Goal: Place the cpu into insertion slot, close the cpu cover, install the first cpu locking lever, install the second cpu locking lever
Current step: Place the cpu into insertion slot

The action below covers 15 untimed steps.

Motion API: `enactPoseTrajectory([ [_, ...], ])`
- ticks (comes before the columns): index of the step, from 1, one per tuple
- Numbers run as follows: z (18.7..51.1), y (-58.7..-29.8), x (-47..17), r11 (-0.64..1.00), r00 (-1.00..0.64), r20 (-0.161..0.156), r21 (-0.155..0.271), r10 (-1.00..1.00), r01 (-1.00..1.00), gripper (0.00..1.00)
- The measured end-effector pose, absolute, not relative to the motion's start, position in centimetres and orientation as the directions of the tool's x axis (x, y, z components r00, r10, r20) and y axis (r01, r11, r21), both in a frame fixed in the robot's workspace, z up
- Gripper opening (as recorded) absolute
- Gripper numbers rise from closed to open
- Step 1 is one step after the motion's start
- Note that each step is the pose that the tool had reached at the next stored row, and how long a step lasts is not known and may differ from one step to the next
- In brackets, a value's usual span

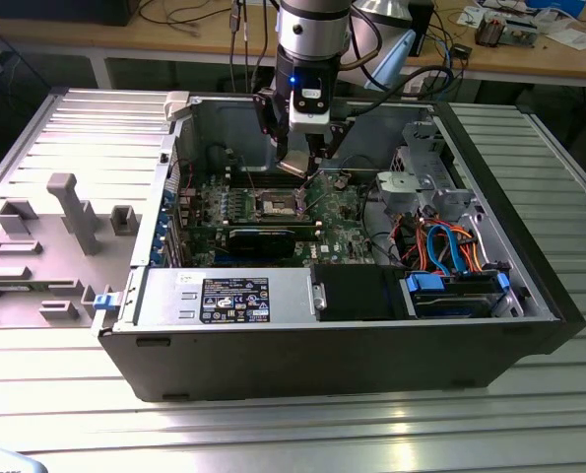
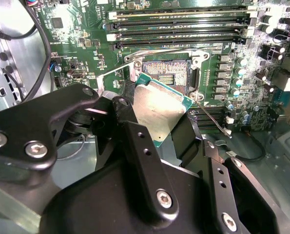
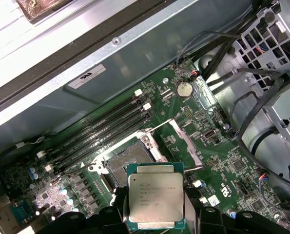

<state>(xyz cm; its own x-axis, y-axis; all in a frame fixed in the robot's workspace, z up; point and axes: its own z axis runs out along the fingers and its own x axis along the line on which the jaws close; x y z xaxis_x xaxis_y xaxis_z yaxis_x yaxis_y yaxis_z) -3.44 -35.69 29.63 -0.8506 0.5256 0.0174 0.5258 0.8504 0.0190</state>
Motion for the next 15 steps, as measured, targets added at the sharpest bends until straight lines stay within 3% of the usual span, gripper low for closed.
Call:
enactPoseTrajectory([
  [15,29.62,-35.69,-3.44,0.845,-0.846,0.017,0.019,0.533,0.534,0.55],
])
